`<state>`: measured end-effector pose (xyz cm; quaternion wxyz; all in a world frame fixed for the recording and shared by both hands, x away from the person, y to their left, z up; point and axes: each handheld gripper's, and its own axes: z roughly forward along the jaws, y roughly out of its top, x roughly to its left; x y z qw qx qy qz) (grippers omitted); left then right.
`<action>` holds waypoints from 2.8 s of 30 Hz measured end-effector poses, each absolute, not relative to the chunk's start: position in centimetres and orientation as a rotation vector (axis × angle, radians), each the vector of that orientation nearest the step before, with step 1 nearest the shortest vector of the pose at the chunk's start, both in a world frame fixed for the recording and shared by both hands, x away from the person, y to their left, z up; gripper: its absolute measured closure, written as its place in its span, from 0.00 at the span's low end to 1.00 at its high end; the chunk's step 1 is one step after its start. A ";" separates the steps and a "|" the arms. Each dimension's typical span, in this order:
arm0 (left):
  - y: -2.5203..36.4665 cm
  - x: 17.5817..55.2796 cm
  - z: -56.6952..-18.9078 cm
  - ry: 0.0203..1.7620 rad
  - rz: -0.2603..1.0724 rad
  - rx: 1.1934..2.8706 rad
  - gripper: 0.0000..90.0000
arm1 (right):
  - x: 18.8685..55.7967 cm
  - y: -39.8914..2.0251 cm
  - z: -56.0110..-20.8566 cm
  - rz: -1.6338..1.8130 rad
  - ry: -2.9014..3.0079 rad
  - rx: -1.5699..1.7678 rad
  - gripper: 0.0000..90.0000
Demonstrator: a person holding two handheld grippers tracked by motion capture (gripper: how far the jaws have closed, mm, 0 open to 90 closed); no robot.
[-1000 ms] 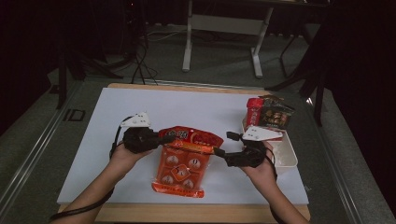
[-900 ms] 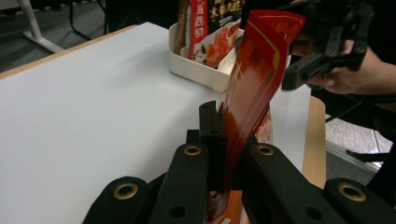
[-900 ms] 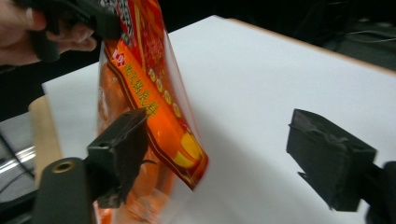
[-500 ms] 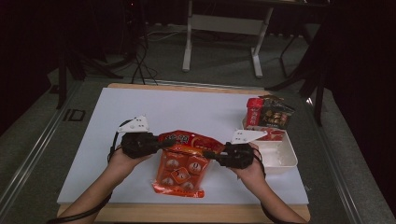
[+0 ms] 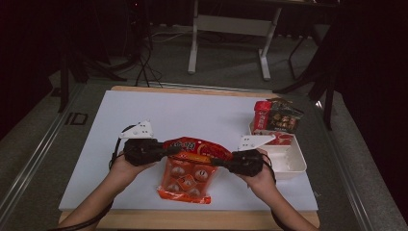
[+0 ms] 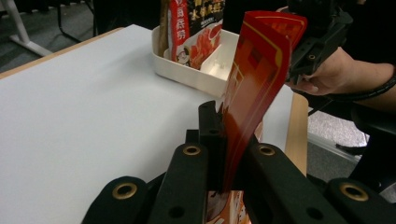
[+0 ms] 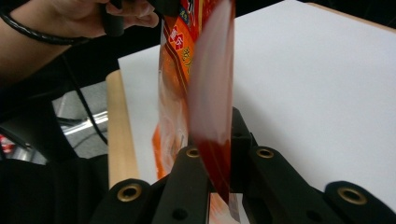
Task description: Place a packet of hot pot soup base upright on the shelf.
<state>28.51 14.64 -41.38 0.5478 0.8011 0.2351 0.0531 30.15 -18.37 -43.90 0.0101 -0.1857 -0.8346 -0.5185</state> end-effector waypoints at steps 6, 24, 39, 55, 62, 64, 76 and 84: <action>15.0 27.9 -40.2 0.512 0.132 1.869 0.98 | 29.3 -18.4 -42.4 -1.647 -2.614 -0.553 1.00; 14.8 28.6 -40.1 0.504 0.114 1.672 0.34 | 29.0 -19.6 -38.5 -1.761 -2.712 -0.554 1.00; 14.7 28.3 -41.9 0.545 0.155 1.695 0.09 | 29.3 -22.1 -34.7 -1.908 -2.659 -0.626 1.00; 16.0 27.9 -44.8 0.588 0.202 1.735 0.09 | 30.5 -27.3 -29.6 -2.063 -2.654 -0.768 1.00; 16.9 27.4 -45.6 0.616 0.234 1.738 0.09 | 31.0 -30.2 -28.8 -2.108 -2.639 -0.879 1.00; 17.0 27.2 -46.0 0.628 0.234 1.741 0.09 | 31.1 -30.9 -28.9 -2.109 -2.642 -0.909 1.00; 17.3 26.9 -47.5 0.682 0.228 1.742 0.01 | 31.0 -35.0 -30.4 -2.078 -2.624 -1.066 1.00; 17.5 27.0 -48.1 0.701 0.220 1.735 0.01 | 31.1 -37.1 -32.0 -2.045 -2.597 -1.144 1.00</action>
